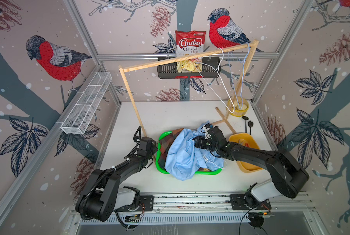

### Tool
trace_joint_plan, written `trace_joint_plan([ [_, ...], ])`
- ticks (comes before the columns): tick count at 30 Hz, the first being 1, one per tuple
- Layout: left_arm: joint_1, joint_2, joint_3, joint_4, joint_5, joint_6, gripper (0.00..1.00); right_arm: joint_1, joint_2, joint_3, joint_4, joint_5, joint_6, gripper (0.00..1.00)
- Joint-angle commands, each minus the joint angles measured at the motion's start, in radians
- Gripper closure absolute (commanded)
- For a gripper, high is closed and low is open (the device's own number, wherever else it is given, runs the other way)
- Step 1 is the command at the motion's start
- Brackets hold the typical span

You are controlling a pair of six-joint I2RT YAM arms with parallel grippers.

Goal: Remove the clothespins securing long-sleeve shirts to the hanger
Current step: Adjust the clothesline at the center of the board.

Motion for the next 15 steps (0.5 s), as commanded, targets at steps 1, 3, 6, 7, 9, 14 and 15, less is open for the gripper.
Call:
trace_joint_plan([
  [1,0.002,0.030,0.007,-0.023,-0.034,-0.007,0.89,-0.005,-0.006,-0.019,-0.192,0.020,0.016,0.21],
  [3,0.002,0.048,0.015,-0.031,-0.047,-0.012,0.89,-0.006,-0.012,-0.021,-0.194,0.020,0.017,0.21],
  [6,0.002,0.078,0.027,-0.029,-0.068,-0.014,0.91,-0.006,-0.014,-0.022,-0.195,0.017,0.017,0.21],
  [7,0.002,0.090,0.036,-0.031,-0.078,-0.014,0.91,-0.007,-0.012,-0.022,-0.193,0.014,0.017,0.21],
  [9,0.002,0.113,0.052,-0.029,-0.094,-0.011,0.91,-0.007,-0.010,-0.021,-0.192,0.009,0.017,0.20],
  [14,0.002,0.164,0.095,-0.030,-0.124,-0.004,0.91,-0.007,-0.008,-0.022,-0.189,0.001,0.017,0.20],
  [15,0.001,0.170,0.099,-0.031,-0.121,-0.005,0.91,-0.007,-0.009,-0.023,-0.189,0.000,0.018,0.20],
])
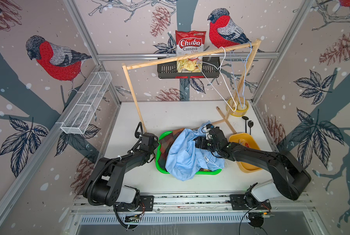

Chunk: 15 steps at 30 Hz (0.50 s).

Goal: Remove the clothespins securing long-sleeve shirts to the hanger
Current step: Adjust the clothesline at the center of the board.

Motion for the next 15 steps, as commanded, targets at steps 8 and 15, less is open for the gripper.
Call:
trace_joint_plan([
  [8,0.001,0.056,0.038,-0.087,-0.090,0.026,0.91,-0.005,0.020,-0.013,-0.158,-0.006,0.017,0.20],
  [15,0.001,0.151,0.108,-0.072,-0.121,0.018,0.90,-0.006,0.027,-0.010,-0.150,-0.016,0.020,0.19],
])
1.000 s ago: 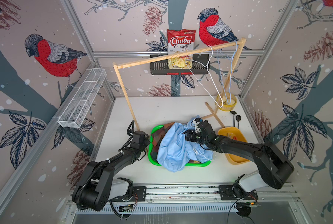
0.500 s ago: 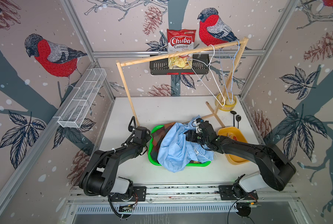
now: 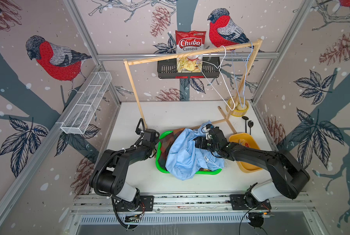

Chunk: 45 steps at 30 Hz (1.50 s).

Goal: Remove the clothespins securing long-sleeve shirts to the hanger
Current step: Adjust the clothesline at the center of the board.

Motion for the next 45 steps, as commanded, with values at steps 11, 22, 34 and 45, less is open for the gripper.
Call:
trace_joint_plan([
  [11,0.025,0.189,0.189,-0.119,-0.089,0.040,0.90,0.000,-0.084,-0.006,-0.214,0.013,0.014,0.11],
  [22,0.052,0.325,0.335,-0.101,-0.070,0.078,0.90,-0.001,-0.143,0.039,-0.276,0.021,-0.016,0.06],
  [34,0.091,0.382,0.456,-0.127,-0.027,0.154,0.88,-0.002,-0.207,0.090,-0.331,0.035,-0.047,0.00],
  [45,0.034,0.134,0.449,-0.260,0.026,0.273,0.46,-0.057,-0.241,0.169,-0.384,-0.009,-0.076,0.00],
])
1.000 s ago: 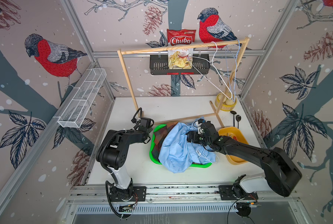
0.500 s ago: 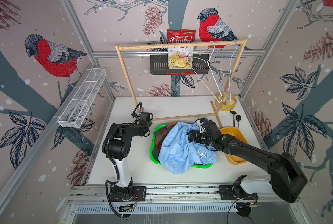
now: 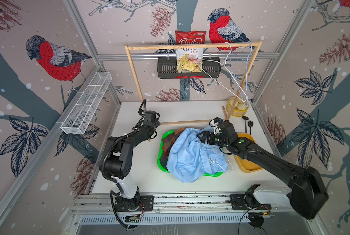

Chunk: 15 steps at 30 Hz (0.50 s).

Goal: Remove the clothespins securing long-sleeve shirts to the hanger
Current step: Adjust the clothesline at the center of the board, then pick up the hanger from the bin.

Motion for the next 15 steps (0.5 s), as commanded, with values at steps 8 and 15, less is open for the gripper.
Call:
trace_joint_plan([
  [8,-0.207,-0.281,-0.026,-0.189,-0.088,0.172,0.40,-0.158,-0.243,-0.058,-0.110,-0.041,0.015,0.00],
  [15,-0.531,-0.492,-0.064,-0.288,-0.131,0.489,0.34,-0.315,-0.390,-0.149,-0.153,-0.135,0.000,0.00],
])
